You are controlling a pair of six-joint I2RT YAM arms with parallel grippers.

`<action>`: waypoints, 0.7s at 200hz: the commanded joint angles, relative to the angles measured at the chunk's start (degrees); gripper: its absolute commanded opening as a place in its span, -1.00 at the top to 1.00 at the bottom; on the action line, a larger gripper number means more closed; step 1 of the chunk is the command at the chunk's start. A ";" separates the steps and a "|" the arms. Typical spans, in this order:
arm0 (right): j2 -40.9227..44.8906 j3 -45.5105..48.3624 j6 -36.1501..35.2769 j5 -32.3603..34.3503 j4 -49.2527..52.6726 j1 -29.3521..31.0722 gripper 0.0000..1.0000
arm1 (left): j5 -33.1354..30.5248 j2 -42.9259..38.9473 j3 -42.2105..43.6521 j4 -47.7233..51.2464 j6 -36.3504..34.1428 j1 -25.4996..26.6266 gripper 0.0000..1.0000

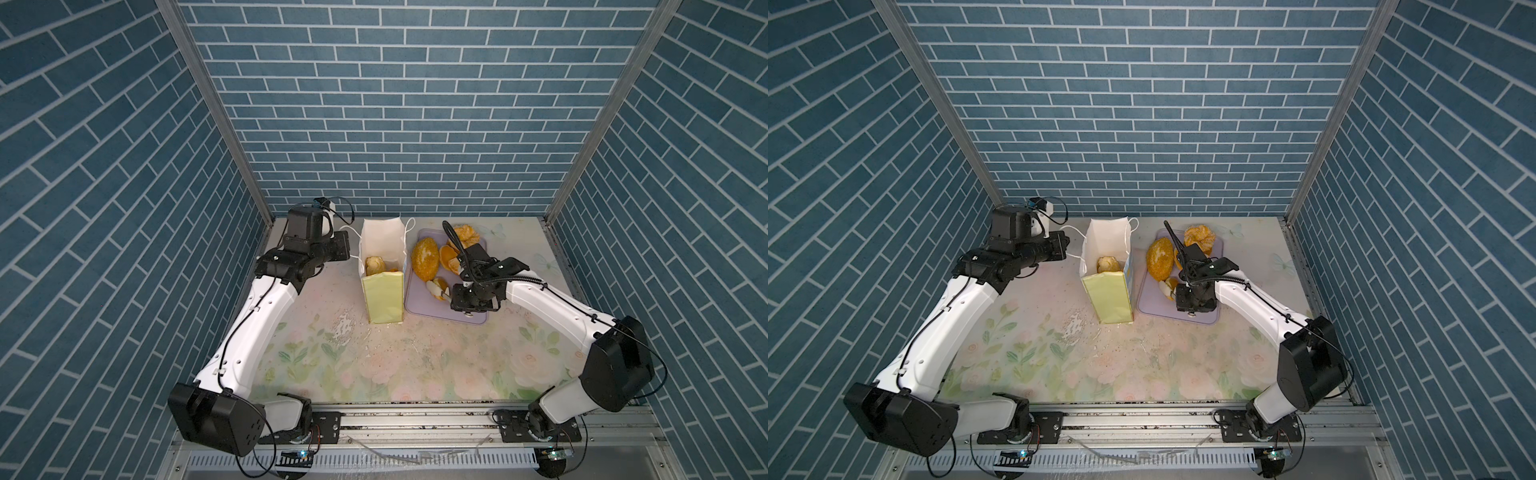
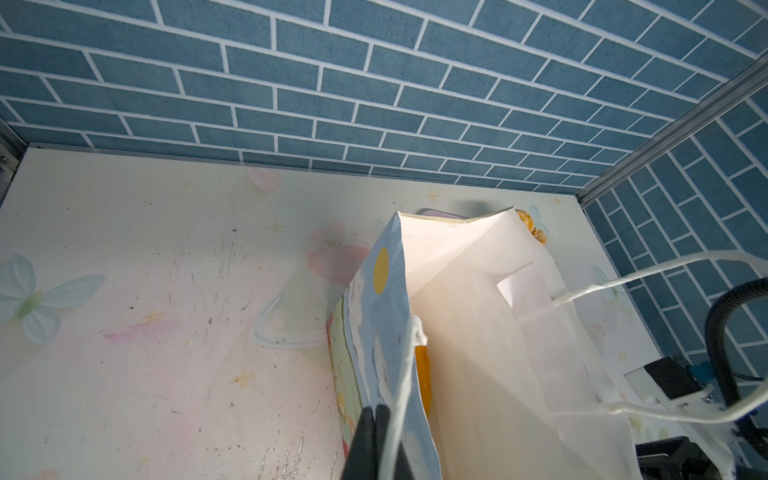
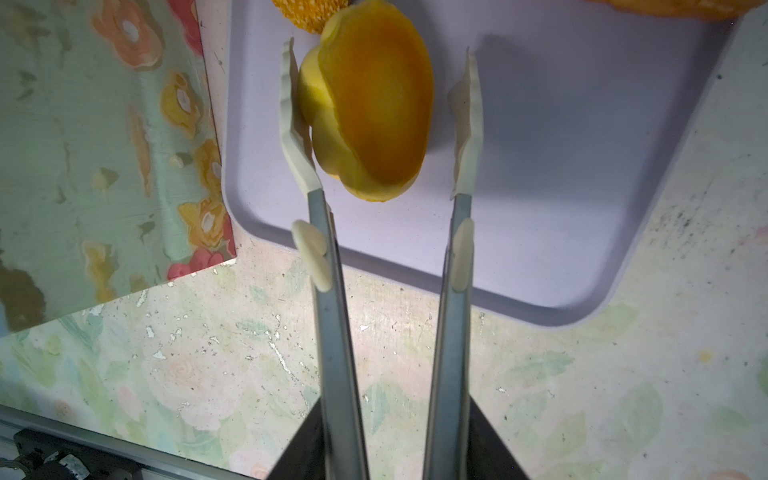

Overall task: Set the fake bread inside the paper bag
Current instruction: 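Pinch the yellow egg tart with the tongs and lift it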

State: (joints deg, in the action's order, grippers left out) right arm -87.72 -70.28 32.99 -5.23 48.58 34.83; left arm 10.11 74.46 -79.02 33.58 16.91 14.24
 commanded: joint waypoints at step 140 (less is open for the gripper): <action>8.30 -0.15 -2.31 4.06 3.16 1.42 0.60 | 0.34 -1.34 1.41 -0.20 -0.29 0.24 0.88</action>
State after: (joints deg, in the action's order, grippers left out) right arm -82.89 -70.28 31.70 -3.36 50.46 35.97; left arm 10.15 74.32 -78.43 33.54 16.93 14.26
